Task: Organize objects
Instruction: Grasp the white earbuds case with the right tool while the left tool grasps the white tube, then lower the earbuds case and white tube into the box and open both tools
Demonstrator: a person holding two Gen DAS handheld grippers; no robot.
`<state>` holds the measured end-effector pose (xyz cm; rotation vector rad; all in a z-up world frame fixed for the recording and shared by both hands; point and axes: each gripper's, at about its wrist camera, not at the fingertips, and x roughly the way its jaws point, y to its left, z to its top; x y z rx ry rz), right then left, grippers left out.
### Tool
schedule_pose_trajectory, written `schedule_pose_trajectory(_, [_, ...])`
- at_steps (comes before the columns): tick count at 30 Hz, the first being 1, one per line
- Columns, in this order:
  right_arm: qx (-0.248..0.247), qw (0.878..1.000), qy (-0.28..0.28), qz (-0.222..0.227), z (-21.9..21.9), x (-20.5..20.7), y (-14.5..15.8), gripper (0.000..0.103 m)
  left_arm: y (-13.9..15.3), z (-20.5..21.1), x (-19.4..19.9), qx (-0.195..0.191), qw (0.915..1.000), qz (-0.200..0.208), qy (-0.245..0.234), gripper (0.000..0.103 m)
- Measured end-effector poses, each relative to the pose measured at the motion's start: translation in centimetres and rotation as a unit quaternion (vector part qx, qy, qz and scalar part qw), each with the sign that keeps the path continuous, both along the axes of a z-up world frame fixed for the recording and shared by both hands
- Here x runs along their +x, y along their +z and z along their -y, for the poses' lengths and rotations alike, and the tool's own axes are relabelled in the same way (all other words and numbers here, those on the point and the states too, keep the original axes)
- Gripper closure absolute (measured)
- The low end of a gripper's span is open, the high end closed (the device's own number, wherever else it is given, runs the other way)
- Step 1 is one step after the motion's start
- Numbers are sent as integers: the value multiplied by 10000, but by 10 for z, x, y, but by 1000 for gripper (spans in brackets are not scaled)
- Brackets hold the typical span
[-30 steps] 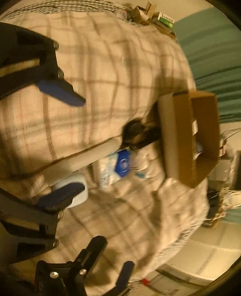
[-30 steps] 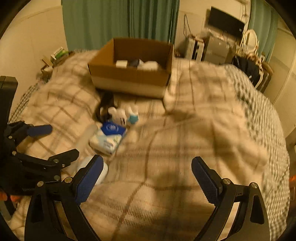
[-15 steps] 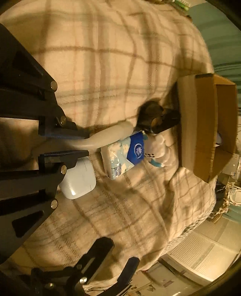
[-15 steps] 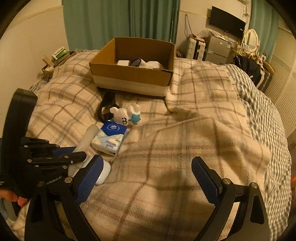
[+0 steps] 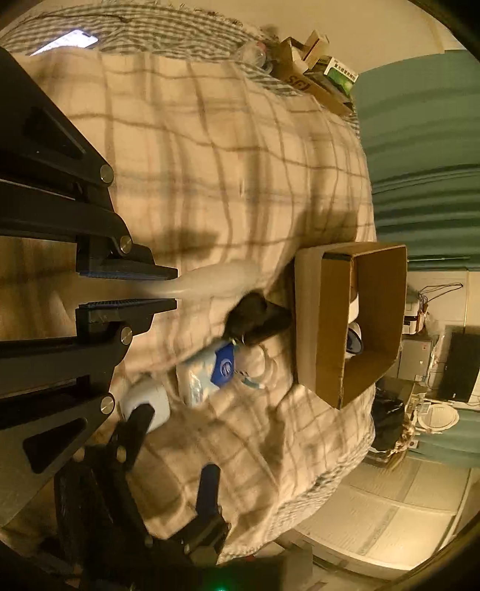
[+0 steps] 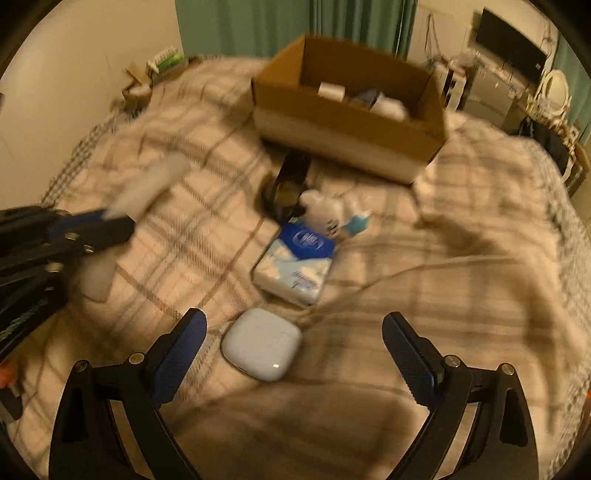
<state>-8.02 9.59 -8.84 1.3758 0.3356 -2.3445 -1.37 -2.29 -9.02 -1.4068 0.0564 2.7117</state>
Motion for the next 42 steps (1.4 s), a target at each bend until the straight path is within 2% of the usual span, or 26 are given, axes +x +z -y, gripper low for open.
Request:
schedule_pose_trajectory(3, [286,9993,89,227,13,-2,-24,8,-6,7,1,264,9996,107,-30,95])
schedule_pose_trajectory(6, [517,9978,291,299,24,3,-34,13,-10,9,0,379,9991,161,-41,95])
schedule_pose_trajectory(8, [529,9973,323,383,25,2,-38,19,-8,8,1,389,9991,146,-56,95])
schedule_pose_trajectory(12, [265,9973,384,574,19,4,-38,42,-5,6,6,453,9989,120,-71,95])
schedule_pose_trajectory(17, [314,9982,417,297,18,16,-28,49,-2,1,12,485,9987,124,-107,95])
schedule_pose_trajectory(23, [-73,9996,203,-184,-1,33,4,49,7,-2,18,490,9988,31,-51,95])
schedule_pose_trajectory(29, [-347,9972,79,-655,-9,41,43,49,21,-10,19,534,9983,-24,-231,95])
schedule_pose_trajectory(32, [-435,9952,85,-872,-10,34,62,49,33,-18,15,389,9984,-167,-369,95])
schedule_pose_trajectory(36, [-458,9917,100,-1199,-15,27,89,49,48,-24,1,479,9971,-217,-559,95])
schedule_pose_trajectory(39, [-484,9887,115,-1417,-19,15,112,49,63,-29,-14,322,9967,-351,-651,95])
schedule_pose_trajectory(42, [-442,9853,66,-1650,-22,-5,133,49,81,-28,-36,498,9953,-440,-704,95])
